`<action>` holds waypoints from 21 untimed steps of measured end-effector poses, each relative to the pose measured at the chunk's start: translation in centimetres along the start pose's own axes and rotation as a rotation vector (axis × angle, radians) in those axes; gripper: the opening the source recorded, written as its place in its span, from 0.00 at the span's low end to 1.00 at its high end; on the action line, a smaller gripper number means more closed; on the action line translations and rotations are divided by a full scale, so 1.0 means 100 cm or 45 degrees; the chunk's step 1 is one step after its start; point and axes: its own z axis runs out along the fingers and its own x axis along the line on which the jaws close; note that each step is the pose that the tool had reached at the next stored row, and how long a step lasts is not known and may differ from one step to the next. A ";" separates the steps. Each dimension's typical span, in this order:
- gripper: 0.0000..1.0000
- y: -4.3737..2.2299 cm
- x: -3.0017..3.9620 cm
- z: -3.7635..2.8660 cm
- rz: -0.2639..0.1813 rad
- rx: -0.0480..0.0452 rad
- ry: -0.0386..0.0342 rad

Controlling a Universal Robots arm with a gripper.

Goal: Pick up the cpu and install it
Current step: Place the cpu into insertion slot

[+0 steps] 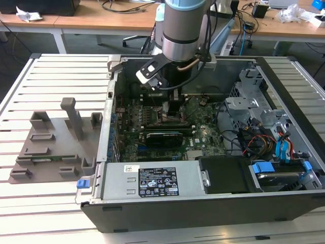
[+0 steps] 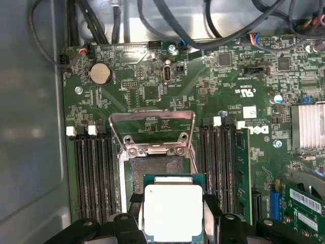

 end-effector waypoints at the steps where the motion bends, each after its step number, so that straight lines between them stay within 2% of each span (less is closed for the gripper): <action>1: 0.55 0.0000 0.0007 0.0006 -0.008 0.000 -0.0035; 4: 0.55 -0.0002 0.0038 0.0027 -0.027 -0.001 -0.0227; 6: 0.55 -0.0004 0.0071 0.0040 -0.039 -0.001 -0.0312; 9: 0.55 -0.0006 0.0120 0.0065 -0.072 -0.002 -0.0333; 13: 0.55 -0.0003 0.0134 0.0115 -0.087 -0.002 -0.0333; 15: 0.55 0.0005 0.0134 0.0185 -0.087 -0.001 -0.0331; 21: 0.55 0.0005 0.0139 0.0309 -0.089 -0.001 -0.0331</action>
